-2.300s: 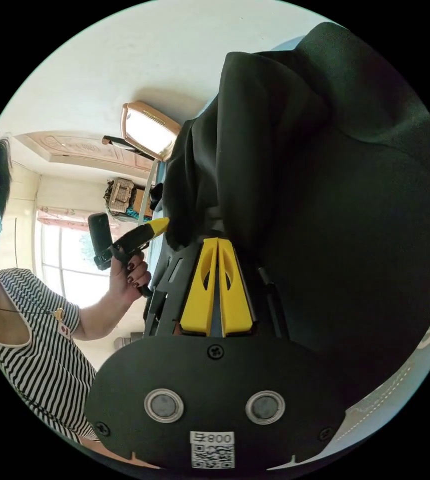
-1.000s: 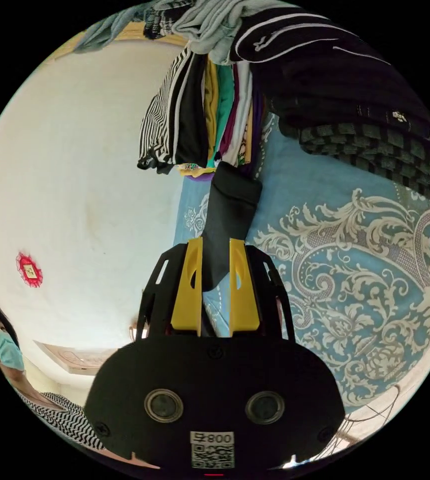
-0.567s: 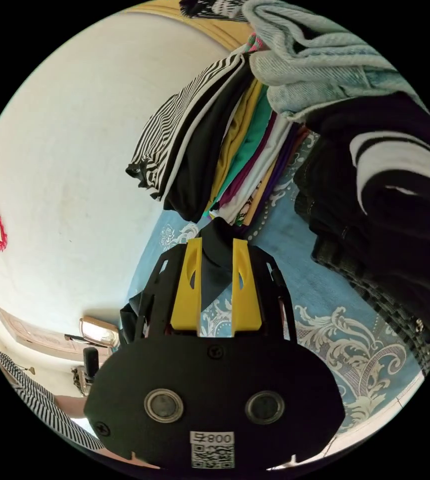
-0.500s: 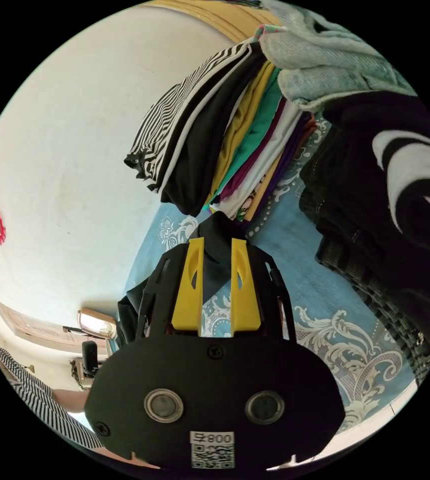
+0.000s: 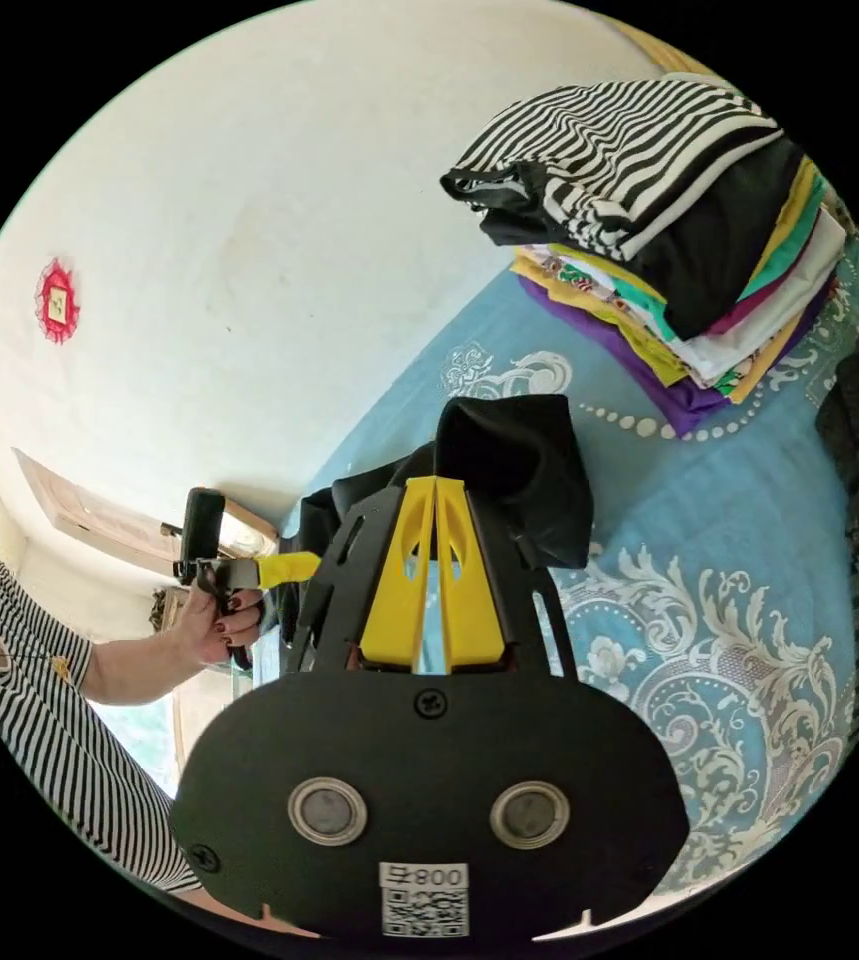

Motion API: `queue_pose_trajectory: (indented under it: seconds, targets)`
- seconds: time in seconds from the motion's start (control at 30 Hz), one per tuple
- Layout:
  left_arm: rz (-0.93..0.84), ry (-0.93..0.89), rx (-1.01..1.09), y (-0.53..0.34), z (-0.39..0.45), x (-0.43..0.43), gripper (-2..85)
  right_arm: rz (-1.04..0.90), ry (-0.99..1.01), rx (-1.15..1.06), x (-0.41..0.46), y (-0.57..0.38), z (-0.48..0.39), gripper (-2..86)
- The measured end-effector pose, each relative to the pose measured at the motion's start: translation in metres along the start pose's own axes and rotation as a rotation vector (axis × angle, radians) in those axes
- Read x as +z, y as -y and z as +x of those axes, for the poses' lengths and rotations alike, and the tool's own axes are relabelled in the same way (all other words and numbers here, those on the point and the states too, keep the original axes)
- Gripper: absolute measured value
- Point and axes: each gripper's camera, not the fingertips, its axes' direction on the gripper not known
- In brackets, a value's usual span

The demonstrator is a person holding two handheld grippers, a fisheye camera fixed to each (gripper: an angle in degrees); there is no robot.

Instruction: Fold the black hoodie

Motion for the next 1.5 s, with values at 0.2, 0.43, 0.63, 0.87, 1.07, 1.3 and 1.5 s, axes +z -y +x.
queue_pose_trajectory:
  seconds: [0.2, 0.43, 0.63, 0.87, 1.07, 1.3, 1.5]
  targets:
    - [-0.024, 0.037, -0.041, 0.052, -0.015, 0.027, 11.4, -0.086, 0.052, -0.051, 0.019, -0.006, -0.018, 0.0]
    - [-0.108, 0.059, -0.111, 0.082, -0.037, 0.059, 12.6, -0.022, 0.116, 0.125, -0.003, 0.005, 0.036, 0.2]
    - [-0.088, 0.12, -0.074, 0.096, -0.034, 0.068, 9.8, 0.063, 0.283, 0.367, -0.013, 0.007, 0.11, 2.2]
    - [-0.089, 0.16, 0.013, 0.085, -0.017, 0.048, 4.3, 0.19, 0.527, 0.612, 0.0, 0.017, 0.178, 8.8]
    - [-0.019, 0.131, 0.005, 0.048, -0.004, 0.002, 3.5, 0.248, 0.628, 0.706, 0.017, 0.033, 0.208, 10.4]
    - [0.015, 0.093, -0.016, -0.003, 0.002, -0.055, 4.9, 0.241, 0.731, 0.748, 0.044, 0.042, 0.231, 6.8]
    - [0.233, -0.248, -0.33, -0.056, -0.05, -0.132, 15.9, 0.24, 0.867, 0.693, 0.061, 0.048, 0.233, 5.7]
